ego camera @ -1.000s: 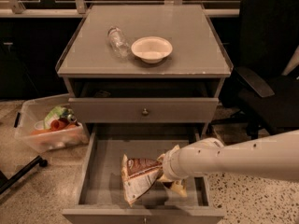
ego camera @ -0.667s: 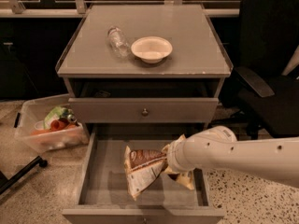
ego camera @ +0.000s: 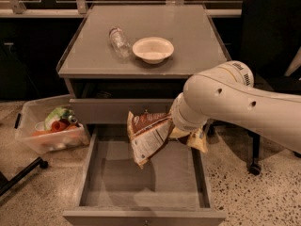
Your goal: Pick brown chip bag from middle drawer and place on counter
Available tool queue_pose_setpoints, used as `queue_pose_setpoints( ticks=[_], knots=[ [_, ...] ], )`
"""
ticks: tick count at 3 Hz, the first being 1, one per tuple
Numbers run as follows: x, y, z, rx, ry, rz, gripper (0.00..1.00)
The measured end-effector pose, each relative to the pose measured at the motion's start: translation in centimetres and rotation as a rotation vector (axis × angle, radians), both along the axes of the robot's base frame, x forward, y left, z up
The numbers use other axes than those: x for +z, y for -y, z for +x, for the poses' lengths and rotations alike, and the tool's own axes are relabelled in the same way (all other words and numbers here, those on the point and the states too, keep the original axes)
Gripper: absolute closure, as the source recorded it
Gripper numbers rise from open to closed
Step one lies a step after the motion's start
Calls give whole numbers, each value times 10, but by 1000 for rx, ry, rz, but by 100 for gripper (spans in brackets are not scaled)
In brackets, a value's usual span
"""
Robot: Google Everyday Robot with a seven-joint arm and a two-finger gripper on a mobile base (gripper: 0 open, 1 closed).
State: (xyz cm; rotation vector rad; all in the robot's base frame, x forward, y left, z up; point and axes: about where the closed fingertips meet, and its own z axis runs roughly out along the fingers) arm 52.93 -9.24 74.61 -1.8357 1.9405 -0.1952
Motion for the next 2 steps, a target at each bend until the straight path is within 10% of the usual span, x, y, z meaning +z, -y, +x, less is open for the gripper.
queue_pose_setpoints(
  ticks=[2],
  knots=[
    [40, 14, 26, -59, 64, -3, 100]
  ],
)
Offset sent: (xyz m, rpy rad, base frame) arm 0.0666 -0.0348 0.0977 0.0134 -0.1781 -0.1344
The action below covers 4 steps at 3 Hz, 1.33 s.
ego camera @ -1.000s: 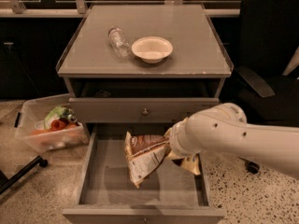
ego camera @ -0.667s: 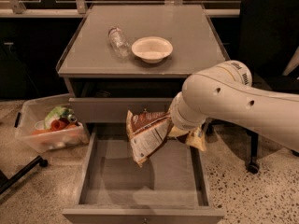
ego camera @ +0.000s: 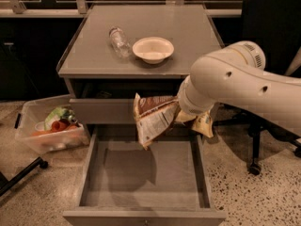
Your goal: Pick brown chip bag from middle drawer and place on counter
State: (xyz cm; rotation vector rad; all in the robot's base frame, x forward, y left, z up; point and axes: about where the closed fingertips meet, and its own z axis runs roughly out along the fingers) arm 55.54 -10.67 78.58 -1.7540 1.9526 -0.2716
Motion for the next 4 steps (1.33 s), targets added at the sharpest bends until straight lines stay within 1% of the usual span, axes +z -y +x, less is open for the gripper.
queue_pose_setpoints(
  ticks=[1, 2, 3, 4],
  knots=[
    [62, 33, 34, -100, 112, 41, 100],
    [115, 74, 56, -238, 204, 152, 100],
    [139, 122, 71, -347, 243, 282, 100],
    [145, 110, 69, -359, 225, 362, 100]
  ],
)
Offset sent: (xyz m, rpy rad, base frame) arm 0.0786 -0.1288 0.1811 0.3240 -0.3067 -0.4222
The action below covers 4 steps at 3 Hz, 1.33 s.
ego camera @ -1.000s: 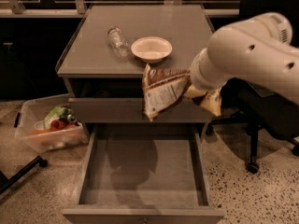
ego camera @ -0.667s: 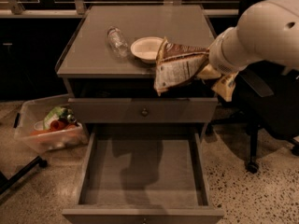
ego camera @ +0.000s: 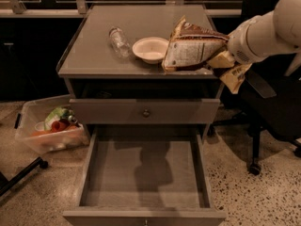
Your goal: Pick brown chip bag from middle drawer and place on counter
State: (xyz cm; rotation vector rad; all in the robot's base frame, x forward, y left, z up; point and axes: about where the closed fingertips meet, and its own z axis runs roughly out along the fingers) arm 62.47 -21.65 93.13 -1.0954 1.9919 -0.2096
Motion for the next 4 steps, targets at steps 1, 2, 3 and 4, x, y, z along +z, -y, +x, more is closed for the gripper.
queue_pose_setpoints(
  ticks=[1, 2, 3, 4],
  knots=[
    [0, 0, 0, 0, 0, 0, 100],
    [-1, 4, -3, -49, -26, 29, 100],
    [-3, 0, 20, -142, -105, 107, 100],
    [7, -19, 68, -249, -168, 255, 100]
  ],
)
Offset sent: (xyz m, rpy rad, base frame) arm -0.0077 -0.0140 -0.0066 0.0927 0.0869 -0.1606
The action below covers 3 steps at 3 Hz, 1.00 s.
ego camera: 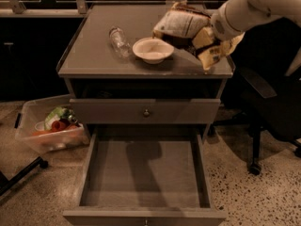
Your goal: Pick brown chip bag from middle drawer and place on counter
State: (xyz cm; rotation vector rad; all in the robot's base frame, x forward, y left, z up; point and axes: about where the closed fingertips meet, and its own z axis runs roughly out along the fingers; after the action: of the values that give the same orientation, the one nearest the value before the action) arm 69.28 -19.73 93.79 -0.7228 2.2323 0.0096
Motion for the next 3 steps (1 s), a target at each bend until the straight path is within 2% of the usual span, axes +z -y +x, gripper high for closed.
queue_pose_setpoints(
  ticks=[1, 2, 3],
  knots=[
    [9, -13, 43, -126, -23, 152, 100],
    [12, -14, 47, -159, -27, 187, 100],
    [12, -14, 47, -157, -26, 185, 100]
  ],
)
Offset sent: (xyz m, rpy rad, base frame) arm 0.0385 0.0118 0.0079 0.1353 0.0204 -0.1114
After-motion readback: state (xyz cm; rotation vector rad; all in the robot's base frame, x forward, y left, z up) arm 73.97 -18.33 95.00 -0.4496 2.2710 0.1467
